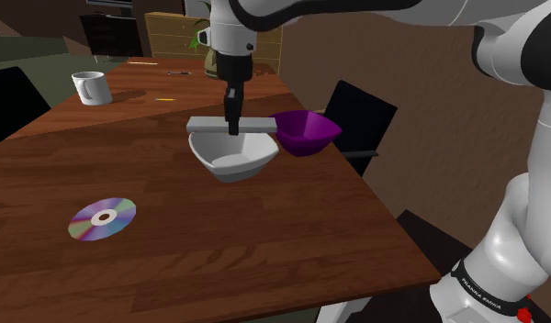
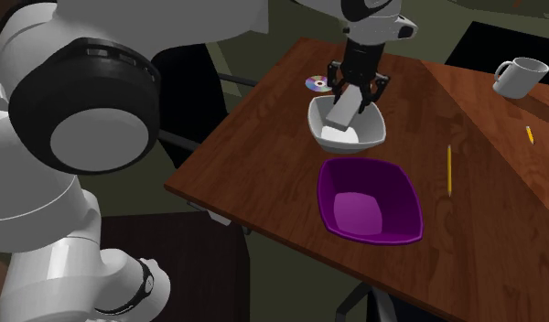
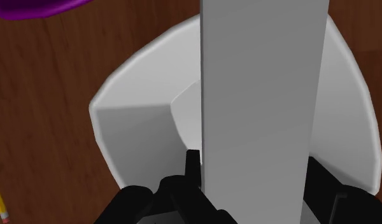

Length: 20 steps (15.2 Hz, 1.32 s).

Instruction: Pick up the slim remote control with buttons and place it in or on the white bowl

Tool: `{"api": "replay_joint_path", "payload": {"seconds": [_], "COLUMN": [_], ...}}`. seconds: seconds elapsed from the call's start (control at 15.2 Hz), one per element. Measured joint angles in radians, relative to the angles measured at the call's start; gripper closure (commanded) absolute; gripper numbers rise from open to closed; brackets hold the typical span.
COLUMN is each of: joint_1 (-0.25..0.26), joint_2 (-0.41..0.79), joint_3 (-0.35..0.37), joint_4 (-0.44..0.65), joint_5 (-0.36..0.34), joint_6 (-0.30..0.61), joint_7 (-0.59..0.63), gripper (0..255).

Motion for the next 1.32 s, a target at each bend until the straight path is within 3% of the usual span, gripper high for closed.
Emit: {"api": "replay_joint_path", "payload": {"seconds": [0.4, 0.79, 0.86, 1.32], "joint_1": [-0.005, -0.006, -0.006, -0.005], "joint_2": [-0.004, -0.004, -0.004, -0.002], "joint_3": [-0.002, -0.002, -0.002, -0.002], "joint_4": [-0.084, -0.093, -0.093, -0.076], "joint_5": [0.000, 0.000, 0.000, 0.000], "joint_6": [0.079, 0.090, 0.090, 0.075], "joint_7": [0.001, 0.001, 0.001, 0.001], "gripper": [255, 255, 0, 0]}}
